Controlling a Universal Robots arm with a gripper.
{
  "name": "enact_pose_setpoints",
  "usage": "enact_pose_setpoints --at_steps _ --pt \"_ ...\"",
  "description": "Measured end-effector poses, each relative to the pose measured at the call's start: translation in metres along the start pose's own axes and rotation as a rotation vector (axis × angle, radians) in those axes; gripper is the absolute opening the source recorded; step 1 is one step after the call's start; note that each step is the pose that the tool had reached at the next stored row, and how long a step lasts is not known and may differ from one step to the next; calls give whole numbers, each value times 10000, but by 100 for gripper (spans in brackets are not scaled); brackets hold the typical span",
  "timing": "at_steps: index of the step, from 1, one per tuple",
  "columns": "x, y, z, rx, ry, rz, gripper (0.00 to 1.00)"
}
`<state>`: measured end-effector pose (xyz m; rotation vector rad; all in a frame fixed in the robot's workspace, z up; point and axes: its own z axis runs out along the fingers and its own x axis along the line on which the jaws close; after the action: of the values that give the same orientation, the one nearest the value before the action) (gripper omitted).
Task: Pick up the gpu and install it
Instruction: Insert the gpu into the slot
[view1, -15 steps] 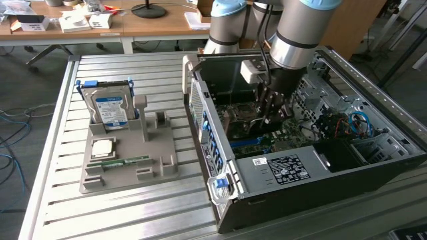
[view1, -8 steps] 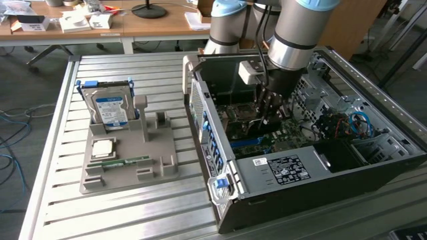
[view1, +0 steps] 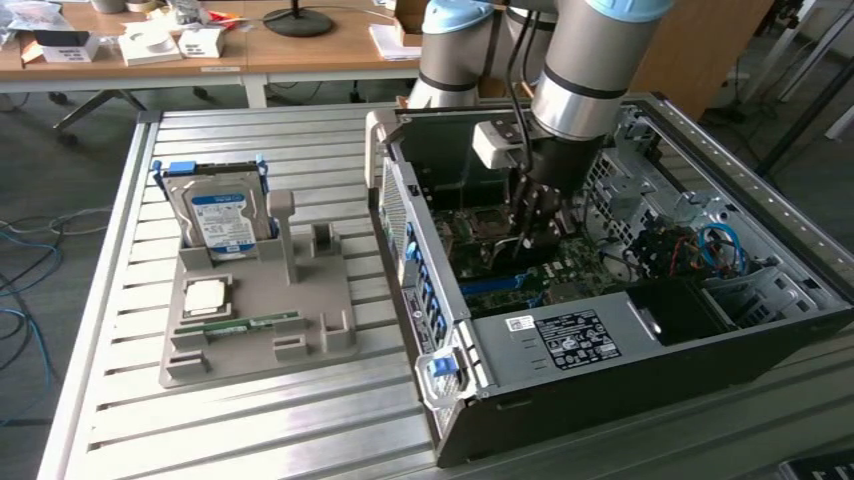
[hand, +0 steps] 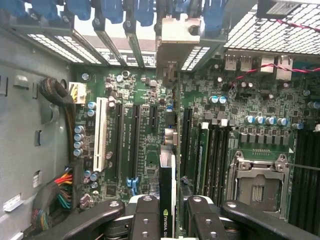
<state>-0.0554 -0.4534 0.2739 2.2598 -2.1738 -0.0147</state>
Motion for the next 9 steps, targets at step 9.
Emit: enact_pose_setpoints --at_steps 9 --pt "-34 23 25 -2 3 -1 26"
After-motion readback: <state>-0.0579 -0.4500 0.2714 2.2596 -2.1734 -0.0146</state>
